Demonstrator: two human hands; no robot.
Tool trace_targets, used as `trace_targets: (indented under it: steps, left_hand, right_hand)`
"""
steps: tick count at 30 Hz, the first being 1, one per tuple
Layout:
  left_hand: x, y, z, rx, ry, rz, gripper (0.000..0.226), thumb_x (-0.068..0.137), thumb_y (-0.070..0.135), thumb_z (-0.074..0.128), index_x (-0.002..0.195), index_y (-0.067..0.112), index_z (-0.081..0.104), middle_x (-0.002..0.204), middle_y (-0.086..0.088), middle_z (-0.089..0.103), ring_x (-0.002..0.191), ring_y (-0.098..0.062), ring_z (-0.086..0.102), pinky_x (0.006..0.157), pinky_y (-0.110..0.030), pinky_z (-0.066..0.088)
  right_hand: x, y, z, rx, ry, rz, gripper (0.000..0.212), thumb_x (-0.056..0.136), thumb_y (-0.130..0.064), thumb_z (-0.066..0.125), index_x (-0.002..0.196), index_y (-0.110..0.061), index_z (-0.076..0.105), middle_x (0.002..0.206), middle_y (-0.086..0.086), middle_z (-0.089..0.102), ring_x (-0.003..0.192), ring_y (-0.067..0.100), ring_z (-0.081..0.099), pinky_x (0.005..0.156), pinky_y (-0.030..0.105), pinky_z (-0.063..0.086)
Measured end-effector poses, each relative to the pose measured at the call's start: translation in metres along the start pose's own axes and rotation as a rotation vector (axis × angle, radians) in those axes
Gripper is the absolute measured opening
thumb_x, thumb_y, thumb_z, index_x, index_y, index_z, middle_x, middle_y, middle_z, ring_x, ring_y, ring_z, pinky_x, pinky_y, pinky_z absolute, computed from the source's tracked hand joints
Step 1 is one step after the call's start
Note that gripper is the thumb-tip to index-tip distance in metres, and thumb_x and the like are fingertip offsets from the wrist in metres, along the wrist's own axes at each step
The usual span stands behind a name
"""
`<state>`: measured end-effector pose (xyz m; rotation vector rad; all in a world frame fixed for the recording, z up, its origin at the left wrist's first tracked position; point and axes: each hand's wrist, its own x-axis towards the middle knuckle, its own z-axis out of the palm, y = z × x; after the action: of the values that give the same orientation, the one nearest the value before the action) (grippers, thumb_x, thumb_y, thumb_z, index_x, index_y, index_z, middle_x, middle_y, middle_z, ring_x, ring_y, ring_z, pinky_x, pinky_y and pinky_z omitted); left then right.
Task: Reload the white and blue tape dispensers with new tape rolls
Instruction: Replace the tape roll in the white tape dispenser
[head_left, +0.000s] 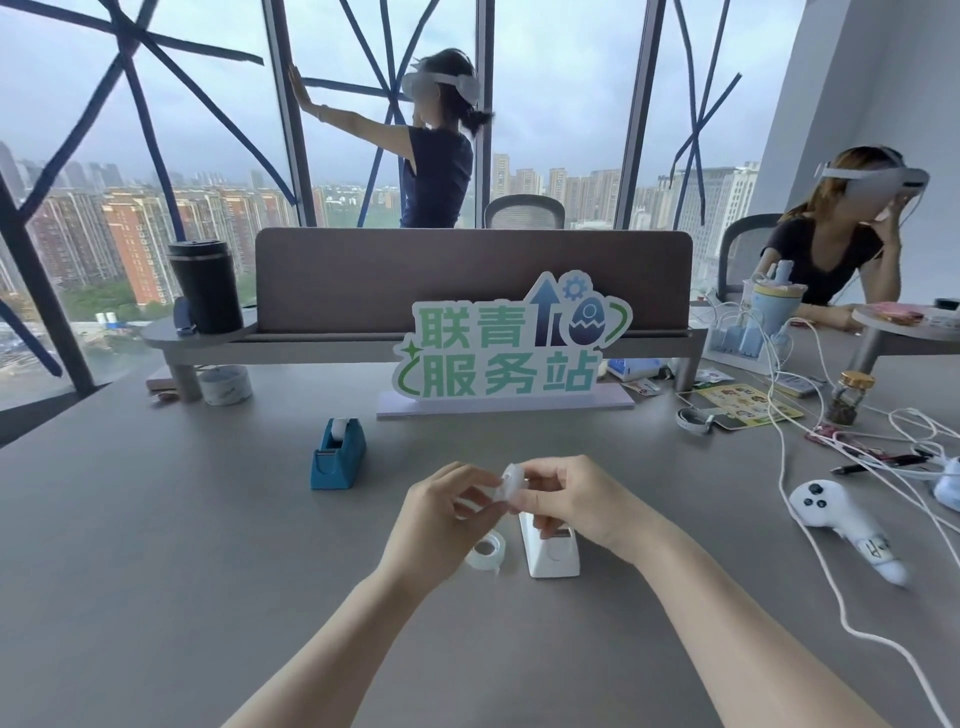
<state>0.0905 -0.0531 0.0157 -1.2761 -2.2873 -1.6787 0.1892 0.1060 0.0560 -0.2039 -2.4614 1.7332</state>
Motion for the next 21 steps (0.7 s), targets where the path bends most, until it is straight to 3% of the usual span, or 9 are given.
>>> trace_targets:
  steps: [5,10,14,16,18,21]
  left_hand:
    - [-0.014,0.001,-0.009,0.092,0.081,0.005,0.020,0.071,0.035,0.081,0.088,0.030,0.070,0.082,0.011,0.070,0.075,-0.006,0.065,0.065,-0.018,0.053]
    - [-0.020,-0.002,-0.018,0.066,0.157,0.007,0.015,0.077,0.015,0.075,0.077,0.029,0.072,0.076,0.010,0.072,0.066,-0.006,0.064,0.061,-0.015,0.051]
    - [-0.022,-0.009,-0.026,0.066,0.185,-0.048,0.014,0.079,0.014,0.073,0.075,0.028,0.073,0.072,0.009,0.069,0.060,-0.005,0.062,0.056,-0.017,0.049]
    - [-0.024,-0.013,-0.030,0.074,0.178,-0.064,0.017,0.080,0.014,0.072,0.073,0.030,0.072,0.072,0.008,0.069,0.059,-0.005,0.062,0.056,-0.018,0.050]
    - [-0.025,-0.015,-0.035,0.115,0.191,-0.068,0.017,0.082,0.019,0.072,0.070,0.032,0.069,0.072,0.008,0.069,0.061,-0.006,0.062,0.058,-0.018,0.049]
    - [-0.027,-0.023,-0.050,0.233,0.233,-0.103,0.020,0.086,0.037,0.067,0.070,0.025,0.066,0.070,0.007,0.067,0.063,-0.008,0.062,0.060,-0.023,0.050]
  right_hand:
    - [0.004,-0.001,0.020,-0.009,0.017,-0.016,0.023,0.090,-0.025,0.068,0.111,-0.017,0.074,0.070,-0.005,0.067,0.056,0.015,0.050,0.055,0.019,0.045]
    - [0.012,-0.004,0.035,-0.022,0.110,-0.031,0.016,0.088,-0.027,0.070,0.097,-0.017,0.078,0.074,-0.002,0.071,0.052,0.016,0.050,0.055,0.025,0.046]
    - [0.020,-0.005,0.051,-0.117,0.142,-0.001,0.015,0.091,-0.027,0.066,0.093,-0.018,0.078,0.072,-0.004,0.069,0.053,0.016,0.052,0.061,0.035,0.049]
    - [0.023,-0.007,0.056,-0.162,0.162,0.032,0.017,0.090,-0.027,0.066,0.089,-0.016,0.078,0.071,-0.004,0.069,0.048,0.013,0.053,0.061,0.029,0.050]
    - [0.023,-0.009,0.060,-0.188,0.190,0.058,0.017,0.088,-0.025,0.067,0.084,-0.012,0.077,0.068,-0.001,0.068,0.044,0.011,0.053,0.057,0.023,0.049]
    - [0.024,-0.009,0.067,-0.193,0.191,0.070,0.012,0.085,-0.022,0.069,0.086,-0.011,0.074,0.066,-0.002,0.064,0.046,0.010,0.051,0.054,0.023,0.047]
